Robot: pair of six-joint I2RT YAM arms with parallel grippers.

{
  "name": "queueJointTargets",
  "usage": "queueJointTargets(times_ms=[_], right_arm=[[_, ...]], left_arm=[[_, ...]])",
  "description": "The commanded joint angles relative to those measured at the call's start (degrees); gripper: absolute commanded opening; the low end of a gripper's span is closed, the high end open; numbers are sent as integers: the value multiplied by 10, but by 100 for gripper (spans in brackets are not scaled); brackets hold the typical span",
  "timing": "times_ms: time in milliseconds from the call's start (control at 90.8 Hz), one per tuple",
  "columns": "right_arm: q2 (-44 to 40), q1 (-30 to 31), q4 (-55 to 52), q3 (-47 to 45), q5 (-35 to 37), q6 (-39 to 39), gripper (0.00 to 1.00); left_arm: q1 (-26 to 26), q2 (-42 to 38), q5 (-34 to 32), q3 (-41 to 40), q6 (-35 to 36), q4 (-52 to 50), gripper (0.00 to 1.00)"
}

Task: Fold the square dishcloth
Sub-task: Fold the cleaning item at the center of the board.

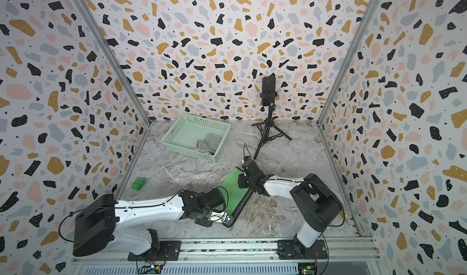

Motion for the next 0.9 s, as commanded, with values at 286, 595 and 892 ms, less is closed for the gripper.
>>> queueJointTargets(times_ms=[286,595,892], right_arm=[[9,47,11,36,-133,7,12],[65,118,-56,31,-138,30,9],[-15,127,-102,51,-206,22,12]], left_arm=[[11,-100,38,-10,55,-103,0],[11,-179,45,19,59,-191,0],[11,-207,38,61,39,-246,0]])
